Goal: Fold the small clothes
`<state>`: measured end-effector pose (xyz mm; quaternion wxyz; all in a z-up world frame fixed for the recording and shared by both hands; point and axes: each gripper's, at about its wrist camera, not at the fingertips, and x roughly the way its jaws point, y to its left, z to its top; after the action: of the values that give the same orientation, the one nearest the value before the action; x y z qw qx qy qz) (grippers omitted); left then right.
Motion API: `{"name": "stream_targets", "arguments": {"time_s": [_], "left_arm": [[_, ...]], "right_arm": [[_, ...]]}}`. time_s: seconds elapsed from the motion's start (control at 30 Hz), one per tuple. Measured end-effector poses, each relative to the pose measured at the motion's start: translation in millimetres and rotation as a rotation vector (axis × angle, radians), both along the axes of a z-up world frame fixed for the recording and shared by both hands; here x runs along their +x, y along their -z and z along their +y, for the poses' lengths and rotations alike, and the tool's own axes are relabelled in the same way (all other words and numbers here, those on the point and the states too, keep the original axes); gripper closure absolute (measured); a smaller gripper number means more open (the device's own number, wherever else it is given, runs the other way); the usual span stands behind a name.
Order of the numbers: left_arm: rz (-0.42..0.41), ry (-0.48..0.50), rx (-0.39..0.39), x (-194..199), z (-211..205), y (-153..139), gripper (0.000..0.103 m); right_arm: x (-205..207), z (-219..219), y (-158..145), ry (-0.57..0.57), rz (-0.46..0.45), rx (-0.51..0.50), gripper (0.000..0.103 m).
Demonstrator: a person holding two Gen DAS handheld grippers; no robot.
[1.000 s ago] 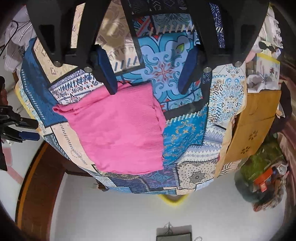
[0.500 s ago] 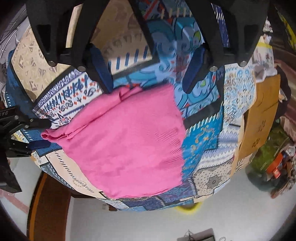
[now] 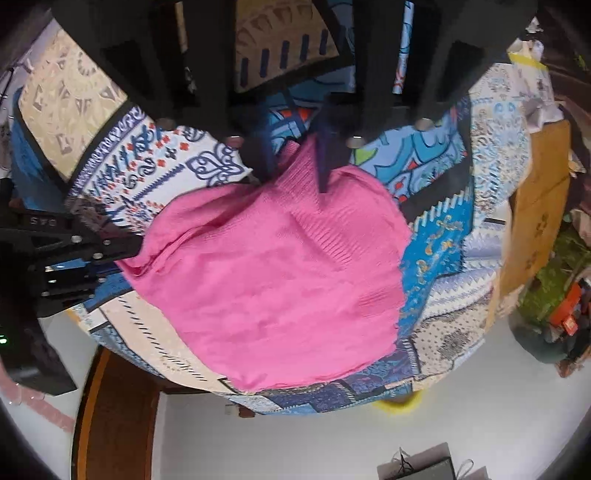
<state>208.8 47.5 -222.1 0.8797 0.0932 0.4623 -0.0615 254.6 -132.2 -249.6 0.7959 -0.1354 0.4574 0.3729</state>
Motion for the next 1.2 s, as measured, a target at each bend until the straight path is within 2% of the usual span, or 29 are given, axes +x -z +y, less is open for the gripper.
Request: {"name": "stream_targets", "arguments": {"time_s": [0.17, 0.27, 0.37, 0.53, 0.67, 0.87, 1.2], "left_arm": [[-0.004, -0.033, -0.075, -1.8, 13.2, -15.3, 0.09], [-0.037, -0.038, -0.126, -5.4, 18.6, -38.9, 0.09], [-0.076, -0.031, -0.131, -1.9, 17.7, -63.7, 0.09], [-0.112, -0.026, -0.186, 22.2, 19.3, -103.3, 0.091], [-0.104, -0.026, -0.221, 51.1, 23.5, -120.6, 0.091], [-0.044, -0.07, -0.236, 111.4, 38.1, -110.3, 0.091], [0.035, -0.099, -0.211, 218.5, 58.2, -63.2, 0.09]], "right_arm": [[-0.6, -8.4, -16.5, -0.007, 0.008, 0.044, 0.095], [-1.8, -15.0, -38.3, -0.005, -0.023, 0.08, 0.096], [0.7, -17.9, -60.1, -0.005, -0.058, 0.107, 0.096], [15.4, -20.4, -94.3, 0.007, -0.118, 0.146, 0.096], [40.3, -20.4, -114.6, 0.027, -0.149, 0.165, 0.096], [84.7, -6.1, -114.8, 0.044, -0.144, 0.145, 0.096], [175.1, 20.0, -86.6, 0.096, -0.111, 0.105, 0.096]]}}
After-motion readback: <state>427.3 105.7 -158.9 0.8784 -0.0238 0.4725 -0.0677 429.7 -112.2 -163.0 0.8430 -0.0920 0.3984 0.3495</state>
